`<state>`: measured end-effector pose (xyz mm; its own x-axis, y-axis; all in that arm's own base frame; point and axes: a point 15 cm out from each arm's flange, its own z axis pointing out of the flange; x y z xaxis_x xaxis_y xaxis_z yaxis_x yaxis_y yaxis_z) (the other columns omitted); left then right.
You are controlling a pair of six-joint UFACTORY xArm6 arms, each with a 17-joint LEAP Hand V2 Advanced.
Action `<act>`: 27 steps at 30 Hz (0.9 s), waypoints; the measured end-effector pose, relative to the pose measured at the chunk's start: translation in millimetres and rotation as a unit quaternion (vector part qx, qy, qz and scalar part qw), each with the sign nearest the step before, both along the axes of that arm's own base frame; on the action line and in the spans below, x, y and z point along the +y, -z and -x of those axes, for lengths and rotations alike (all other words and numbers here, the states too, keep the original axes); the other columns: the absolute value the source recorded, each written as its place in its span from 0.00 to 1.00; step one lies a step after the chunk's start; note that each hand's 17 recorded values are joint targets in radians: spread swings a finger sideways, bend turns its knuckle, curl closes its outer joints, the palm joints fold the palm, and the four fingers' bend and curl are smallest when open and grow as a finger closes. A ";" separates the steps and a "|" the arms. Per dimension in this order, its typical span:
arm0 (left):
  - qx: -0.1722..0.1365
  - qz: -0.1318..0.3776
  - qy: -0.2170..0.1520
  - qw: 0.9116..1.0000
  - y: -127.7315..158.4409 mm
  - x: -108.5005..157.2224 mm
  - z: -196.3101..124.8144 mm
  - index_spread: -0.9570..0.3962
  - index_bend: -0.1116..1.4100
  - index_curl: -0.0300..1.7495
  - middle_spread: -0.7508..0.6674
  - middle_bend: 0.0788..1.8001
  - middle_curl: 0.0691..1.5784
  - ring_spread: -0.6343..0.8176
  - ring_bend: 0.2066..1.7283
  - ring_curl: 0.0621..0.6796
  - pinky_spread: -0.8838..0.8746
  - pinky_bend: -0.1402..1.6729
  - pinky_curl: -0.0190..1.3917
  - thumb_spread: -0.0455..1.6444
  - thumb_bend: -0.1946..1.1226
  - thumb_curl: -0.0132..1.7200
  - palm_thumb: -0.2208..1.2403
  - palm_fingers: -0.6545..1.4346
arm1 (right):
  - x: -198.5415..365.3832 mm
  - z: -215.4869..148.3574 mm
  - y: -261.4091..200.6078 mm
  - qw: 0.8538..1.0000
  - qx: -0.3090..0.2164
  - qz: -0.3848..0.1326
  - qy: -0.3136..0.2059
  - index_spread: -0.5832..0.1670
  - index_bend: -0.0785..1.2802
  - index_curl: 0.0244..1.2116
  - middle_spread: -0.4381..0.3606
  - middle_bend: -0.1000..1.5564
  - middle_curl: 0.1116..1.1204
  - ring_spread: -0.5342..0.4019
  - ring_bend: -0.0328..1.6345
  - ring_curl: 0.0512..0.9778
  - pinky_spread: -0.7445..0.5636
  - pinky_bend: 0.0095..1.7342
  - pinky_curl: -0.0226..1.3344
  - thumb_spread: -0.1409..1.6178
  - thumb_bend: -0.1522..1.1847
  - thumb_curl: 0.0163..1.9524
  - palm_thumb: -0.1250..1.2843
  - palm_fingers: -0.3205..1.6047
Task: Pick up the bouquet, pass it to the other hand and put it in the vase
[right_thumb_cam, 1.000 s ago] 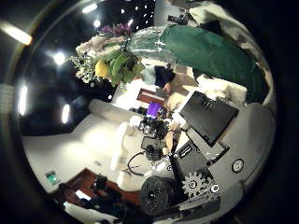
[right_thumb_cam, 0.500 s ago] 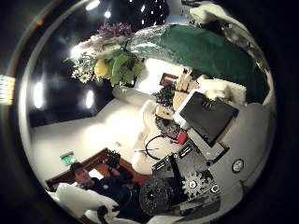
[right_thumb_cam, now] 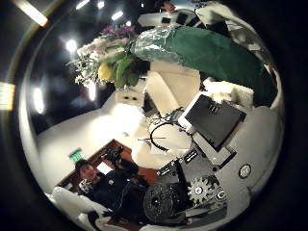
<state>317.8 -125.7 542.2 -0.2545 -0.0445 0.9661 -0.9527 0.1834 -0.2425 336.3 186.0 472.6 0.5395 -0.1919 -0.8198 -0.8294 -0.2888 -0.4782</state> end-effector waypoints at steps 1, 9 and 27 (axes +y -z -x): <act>-0.002 0.002 -0.002 1.000 -1.9 0.1 -0.7 0.90 0.18 0.17 0.76 0.12 0.19 0.76 0.25 0.22 0.72 0.24 0.22 0.46 0.12 0.20 0.28 0.40 | 1.5 0.1 0.9 1.000 0.001 0.000 -0.002 0.42 0.81 0.83 0.38 0.84 0.67 0.39 0.90 0.59 0.40 0.66 0.69 0.19 0.10 0.48 0.94 0.75; 0.011 -0.003 -0.012 1.000 -6.6 -2.7 -4.2 0.88 0.19 0.18 0.62 0.22 0.22 0.72 0.22 0.18 0.70 0.20 0.21 0.46 0.12 0.21 0.32 0.46 | 11.5 2.6 4.0 1.000 0.004 0.000 -0.015 0.42 0.81 0.83 0.38 0.85 0.67 0.38 0.90 0.59 0.39 0.65 0.71 0.19 0.10 0.48 0.94 0.75; 0.026 0.051 -0.100 0.993 -21.7 -14.5 -34.1 0.56 0.31 0.18 0.22 0.44 0.57 0.14 0.75 0.68 0.16 0.71 0.42 0.53 0.19 0.25 0.74 0.86 | 8.7 -19.1 16.5 0.999 -0.011 0.031 0.025 0.42 0.80 0.83 0.39 0.85 0.66 0.38 0.89 0.60 0.38 0.65 0.76 0.29 0.10 0.47 0.90 0.76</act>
<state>351.9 -140.3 563.9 -0.1992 0.0108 0.9799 -0.9795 -0.0336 -0.1988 355.5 194.7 456.1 0.5452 -0.2684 -0.7942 -0.8334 -0.2764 -0.4786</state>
